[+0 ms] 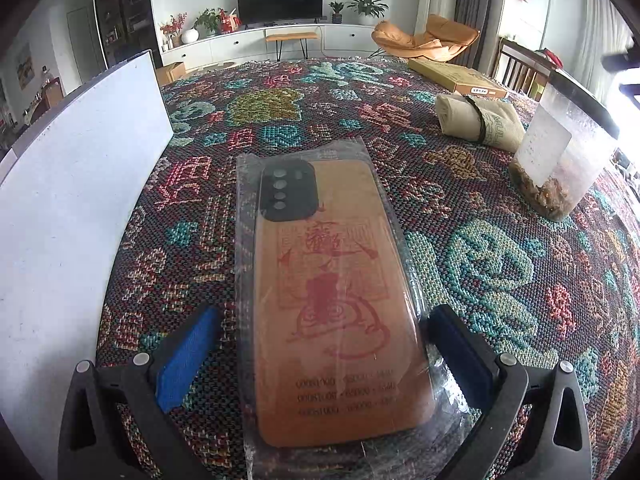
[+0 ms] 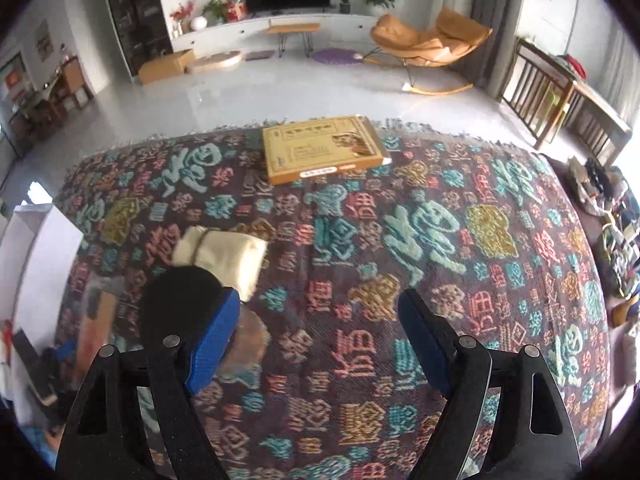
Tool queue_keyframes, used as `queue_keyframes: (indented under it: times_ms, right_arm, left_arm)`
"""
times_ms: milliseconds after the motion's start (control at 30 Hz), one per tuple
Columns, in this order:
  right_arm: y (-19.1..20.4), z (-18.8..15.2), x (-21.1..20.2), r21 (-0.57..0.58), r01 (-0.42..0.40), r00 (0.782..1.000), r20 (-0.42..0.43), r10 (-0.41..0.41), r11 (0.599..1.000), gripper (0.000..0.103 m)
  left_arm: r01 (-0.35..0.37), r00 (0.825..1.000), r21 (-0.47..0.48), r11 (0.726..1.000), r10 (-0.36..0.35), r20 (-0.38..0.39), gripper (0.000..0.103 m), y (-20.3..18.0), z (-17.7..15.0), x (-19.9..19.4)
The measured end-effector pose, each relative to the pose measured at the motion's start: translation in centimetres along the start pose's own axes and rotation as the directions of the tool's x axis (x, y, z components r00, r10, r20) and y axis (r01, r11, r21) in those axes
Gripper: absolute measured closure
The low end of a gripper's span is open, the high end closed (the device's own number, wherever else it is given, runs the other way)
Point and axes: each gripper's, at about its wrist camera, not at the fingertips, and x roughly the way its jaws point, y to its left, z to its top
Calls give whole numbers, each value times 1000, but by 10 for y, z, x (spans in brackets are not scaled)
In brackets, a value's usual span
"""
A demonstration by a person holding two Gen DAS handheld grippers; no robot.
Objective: Organize soft objects
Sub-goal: 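Grasp the rolled beige cloth with the right gripper and lift it, then set the rolled beige cloth back down on the table with the right gripper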
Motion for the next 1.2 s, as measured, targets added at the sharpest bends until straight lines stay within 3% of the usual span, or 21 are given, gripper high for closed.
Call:
queue_keyframes:
  times_ms: [100,167,233,333,433,600,700,733,767,800,867,933,1033,1200]
  right_arm:
    - [77,32,23,-223,75,986,-128,-105,972,19]
    - [129,34,50,-393,121,963,-175,-204,911,19]
    - [168,32,83,-506,102,937,-240,-253,857,19]
    - [198,23,132,-602,68,884,-333,-328,795,19]
    - [206,14,167,-673,102,828,-351,-438,732,19]
    - [190,13,206,-684,142,753,-394,-527,715,21]
    - [184,18,210,-657,118,738,-444,-508,744,26]
    - [183,18,211,-653,113,727,-459,-510,749,47]
    - [181,16,214,-652,108,713,-476,-515,751,56]
    - [182,15,216,-658,111,706,-475,-525,745,57]
    - [183,15,213,-666,121,717,-454,-529,736,70]
    - [181,23,206,-640,134,749,-435,-500,757,77]
    - [154,53,178,-515,171,814,-406,-415,840,79]
    - [65,88,109,-249,209,896,-340,-287,946,79]
  left_arm:
    - [4,1000,-4,1000,-4,2,0,1,0,0]
    - [7,1000,-6,1000,-7,3,0,1,0,0]
    - [9,1000,-8,1000,-9,4,0,2,0,0]
    - [17,1000,-15,1000,-17,7,0,2,0,0]
    - [16,1000,-14,1000,-16,7,0,2,0,0]
    - [13,1000,-15,1000,-13,6,0,3,0,0]
    - [13,1000,-15,1000,-13,6,0,2,0,0]
    - [13,1000,-15,1000,-13,6,0,2,0,0]
    - [12,1000,-14,1000,-12,5,0,2,0,0]
    - [12,1000,-15,1000,-12,6,0,2,0,0]
    - [14,1000,-16,1000,-14,6,0,3,1,0]
    - [14,1000,-16,1000,-14,6,0,2,0,0]
    - [14,1000,-16,1000,-14,6,0,3,0,0]
    - [14,1000,-16,1000,-14,6,0,3,1,0]
